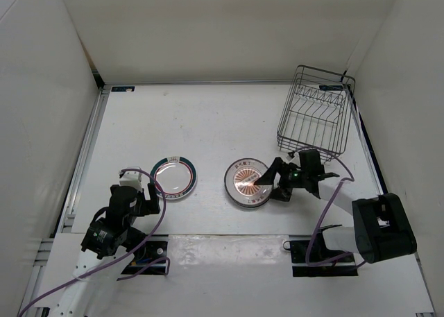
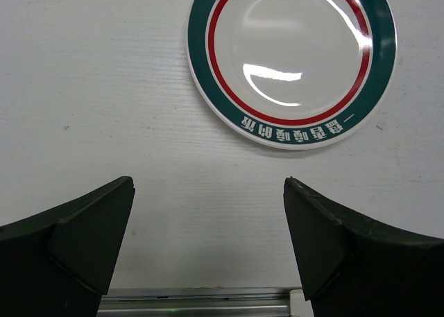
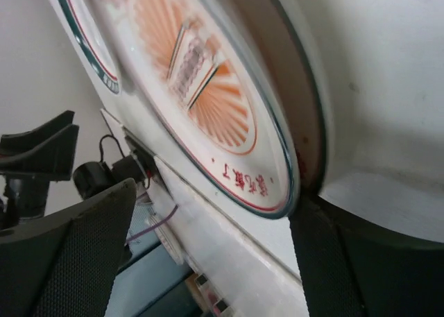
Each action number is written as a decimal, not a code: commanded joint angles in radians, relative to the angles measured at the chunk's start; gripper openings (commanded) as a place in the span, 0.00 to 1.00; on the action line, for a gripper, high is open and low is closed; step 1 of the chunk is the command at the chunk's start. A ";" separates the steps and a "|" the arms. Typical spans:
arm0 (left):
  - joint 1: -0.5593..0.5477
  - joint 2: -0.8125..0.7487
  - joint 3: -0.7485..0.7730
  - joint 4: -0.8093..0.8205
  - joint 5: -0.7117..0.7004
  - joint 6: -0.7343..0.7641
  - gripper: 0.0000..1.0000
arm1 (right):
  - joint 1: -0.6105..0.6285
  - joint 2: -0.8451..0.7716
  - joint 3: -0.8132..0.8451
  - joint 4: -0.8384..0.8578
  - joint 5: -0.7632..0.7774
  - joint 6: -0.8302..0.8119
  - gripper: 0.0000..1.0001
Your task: Unload the plates from the dish rack
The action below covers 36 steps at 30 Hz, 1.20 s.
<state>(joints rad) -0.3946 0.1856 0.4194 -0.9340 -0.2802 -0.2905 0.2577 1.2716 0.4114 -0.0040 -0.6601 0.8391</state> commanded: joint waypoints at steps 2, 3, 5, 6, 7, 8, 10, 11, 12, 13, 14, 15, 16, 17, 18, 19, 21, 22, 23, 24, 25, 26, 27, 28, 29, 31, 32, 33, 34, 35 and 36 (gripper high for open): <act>0.007 -0.011 0.007 0.006 -0.011 -0.009 1.00 | 0.002 -0.034 0.087 -0.338 0.060 -0.135 0.90; 0.008 -0.009 0.005 0.006 -0.013 -0.009 1.00 | 0.002 -0.049 0.114 -0.370 0.089 -0.177 0.90; 0.007 -0.009 0.004 0.006 -0.008 -0.007 1.00 | 0.003 -0.087 0.163 -0.506 0.137 -0.245 0.90; 0.008 -0.008 0.007 0.008 -0.010 -0.006 1.00 | 0.002 -0.095 0.191 -0.552 0.166 -0.261 0.90; 0.007 -0.008 0.007 0.008 -0.008 -0.006 1.00 | 0.002 -0.104 0.205 -0.594 0.181 -0.302 0.90; 0.008 -0.009 0.005 0.006 -0.008 -0.006 1.00 | -0.001 -0.104 0.255 -0.612 0.191 -0.311 0.90; 0.008 -0.006 0.007 0.011 -0.010 -0.006 1.00 | -0.002 -0.104 0.294 -0.678 0.212 -0.336 0.90; 0.007 -0.006 0.007 0.008 -0.008 -0.006 1.00 | 0.000 -0.107 0.340 -0.718 0.215 -0.354 0.90; 0.008 -0.006 0.005 0.008 -0.010 -0.006 1.00 | 0.002 -0.113 0.349 -0.734 0.221 -0.365 0.90; 0.008 -0.006 0.009 0.008 -0.010 -0.007 1.00 | 0.002 -0.124 0.363 -0.746 0.247 -0.377 0.90; 0.008 -0.005 0.007 0.006 -0.010 -0.007 1.00 | -0.001 -0.138 0.386 -0.760 0.258 -0.388 0.90; 0.008 -0.008 0.007 0.006 -0.011 -0.007 1.00 | 0.002 -0.147 0.392 -0.774 0.286 -0.393 0.90; 0.007 -0.009 0.007 0.008 -0.008 -0.007 1.00 | 0.000 -0.152 0.394 -0.778 0.310 -0.402 0.90; 0.008 -0.009 0.007 0.008 -0.011 -0.007 1.00 | -0.005 -0.147 0.395 -0.778 0.318 -0.409 0.90; 0.008 -0.009 0.009 0.009 -0.010 -0.007 1.00 | -0.002 -0.146 0.405 -0.810 0.342 -0.440 0.90; 0.007 -0.009 0.006 0.006 -0.011 -0.007 1.00 | -0.002 -0.144 0.415 -0.835 0.368 -0.451 0.90; 0.008 -0.009 0.007 0.006 -0.010 -0.007 1.00 | -0.005 -0.156 0.472 -0.870 0.422 -0.494 0.70; 0.008 -0.006 0.009 0.004 -0.007 -0.006 1.00 | -0.006 -0.159 0.489 -0.876 0.442 -0.500 0.53; 0.007 0.000 0.009 0.006 -0.007 -0.007 1.00 | -0.008 -0.158 0.550 -0.883 0.544 -0.506 0.04; 0.008 0.002 0.009 0.003 -0.007 -0.007 1.00 | -0.017 -0.152 0.575 -0.892 0.575 -0.509 0.00; 0.008 0.006 0.010 0.006 -0.005 -0.007 1.00 | -0.018 -0.143 0.601 -0.916 0.602 -0.511 0.00; 0.007 0.009 0.010 0.003 -0.002 -0.006 1.00 | -0.023 -0.109 0.694 -0.919 0.638 -0.523 0.00; 0.010 0.012 0.012 0.001 -0.001 -0.004 1.00 | -0.031 -0.066 0.729 -0.929 0.636 -0.538 0.01; 0.008 0.011 0.013 0.001 -0.001 -0.006 1.00 | -0.032 -0.017 0.835 -0.933 0.633 -0.551 0.18; 0.008 0.014 0.013 0.000 -0.001 -0.007 1.00 | -0.035 0.009 0.869 -0.936 0.646 -0.558 0.38; 0.008 0.011 0.013 0.000 -0.001 -0.006 1.00 | -0.044 0.116 1.003 -0.933 0.656 -0.581 0.66; 0.008 0.009 0.015 0.001 -0.002 -0.006 1.00 | -0.047 0.145 1.039 -0.936 0.700 -0.586 0.71; 0.008 0.006 0.013 -0.002 -0.001 -0.006 1.00 | -0.051 0.234 1.072 -0.933 0.697 -0.592 0.73; 0.007 0.002 0.012 0.000 -0.002 -0.006 1.00 | -0.057 0.271 1.180 -0.948 0.689 -0.609 0.73; 0.008 0.002 0.010 0.000 -0.004 -0.006 1.00 | -0.057 0.306 1.219 -0.964 0.673 -0.610 0.73; 0.007 0.000 0.012 0.000 -0.004 -0.006 1.00 | -0.057 0.380 1.292 -0.976 0.634 -0.617 0.73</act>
<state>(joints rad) -0.3935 0.1871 0.4198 -0.9344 -0.2798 -0.2932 0.2100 1.5436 1.5673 -0.9352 -0.0227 0.2695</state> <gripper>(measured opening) 0.992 0.733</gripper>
